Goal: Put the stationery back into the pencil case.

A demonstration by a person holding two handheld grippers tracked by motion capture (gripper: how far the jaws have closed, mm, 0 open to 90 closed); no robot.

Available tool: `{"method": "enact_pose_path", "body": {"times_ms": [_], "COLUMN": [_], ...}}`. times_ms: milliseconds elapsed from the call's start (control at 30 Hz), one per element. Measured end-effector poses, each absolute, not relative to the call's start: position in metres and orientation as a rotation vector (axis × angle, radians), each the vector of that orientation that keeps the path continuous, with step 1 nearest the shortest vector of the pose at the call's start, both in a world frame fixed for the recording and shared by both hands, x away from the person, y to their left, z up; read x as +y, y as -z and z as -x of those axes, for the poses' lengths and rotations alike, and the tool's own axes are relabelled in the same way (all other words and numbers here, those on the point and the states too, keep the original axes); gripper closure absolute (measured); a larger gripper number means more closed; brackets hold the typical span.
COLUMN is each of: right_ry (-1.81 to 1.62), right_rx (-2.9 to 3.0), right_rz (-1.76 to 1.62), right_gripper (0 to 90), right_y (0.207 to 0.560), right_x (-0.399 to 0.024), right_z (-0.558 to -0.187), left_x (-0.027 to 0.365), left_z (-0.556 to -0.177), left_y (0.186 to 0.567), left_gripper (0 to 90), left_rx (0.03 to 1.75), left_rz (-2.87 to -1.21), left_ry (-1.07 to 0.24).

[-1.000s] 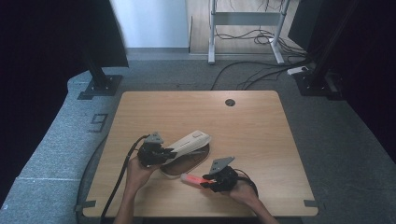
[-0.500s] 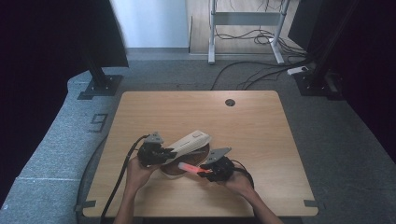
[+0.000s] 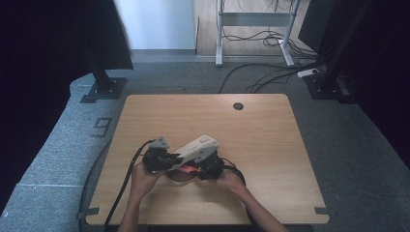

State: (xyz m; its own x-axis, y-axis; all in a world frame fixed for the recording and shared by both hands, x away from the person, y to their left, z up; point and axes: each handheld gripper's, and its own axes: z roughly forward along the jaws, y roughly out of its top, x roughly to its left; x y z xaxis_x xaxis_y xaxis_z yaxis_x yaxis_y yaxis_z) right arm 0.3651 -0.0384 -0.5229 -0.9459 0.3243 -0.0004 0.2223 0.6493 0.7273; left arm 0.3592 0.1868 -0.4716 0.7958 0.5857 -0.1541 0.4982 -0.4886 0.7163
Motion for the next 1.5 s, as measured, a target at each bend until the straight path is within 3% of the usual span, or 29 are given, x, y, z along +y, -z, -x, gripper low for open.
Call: {"method": "enact_pose_path", "body": {"times_ms": [167, 233, 333, 467, 600, 800, 1067, 1133, 1333, 1500], "right_ry": [-1.142, -1.131, -1.143, -1.100, -1.088, -1.042, -1.057, -1.057, -1.113, -1.145], "right_rx": [2.731, 2.737, 2.708, 2.676, 2.655, 2.624, 2.613, 2.617, 2.666, 2.706], "right_rz": [-0.443, -0.454, -0.497, -0.519, -0.565, -0.563, -0.583, -0.587, -0.592, -0.621], "right_gripper": [64.3, 54.2, 48.6, 52.9, 63.3, 74.4, 78.0, 75.6, 56.0, 46.0], "right_y": [0.530, 0.533, 0.532, 0.529, 0.532, 0.532, 0.534, 0.533, 0.524, 0.519], "right_x": [-0.025, -0.024, -0.031, -0.047, -0.063, -0.053, -0.039, -0.038, -0.053, -0.077], "right_z": [-0.372, -0.375, -0.374, -0.366, -0.361, -0.362, -0.373, -0.374, -0.366, -0.359], "left_x": [0.187, 0.188, 0.188, 0.188, 0.188, 0.188, 0.188, 0.187, 0.180, 0.170], "left_z": [-0.359, -0.360, -0.360, -0.360, -0.360, -0.360, -0.361, -0.361, -0.360, -0.359], "left_y": [0.472, 0.472, 0.472, 0.472, 0.472, 0.473, 0.474, 0.474, 0.482, 0.492], "left_gripper": [76.0, 76.0, 75.9, 75.8, 75.8, 75.5, 74.9, 74.5, 70.3, 60.0], "left_rx": [0.796, 0.797, 0.800, 0.799, 0.801, 0.806, 0.821, 0.817, 0.812, 0.802], "left_rz": [-2.191, -2.192, -2.188, -2.193, -2.192, -2.191, -2.193, -2.201, -2.226, -2.246], "left_ry": [-0.140, -0.135, -0.131, -0.132, -0.131, -0.135, -0.142, -0.142, -0.122, -0.114]}}
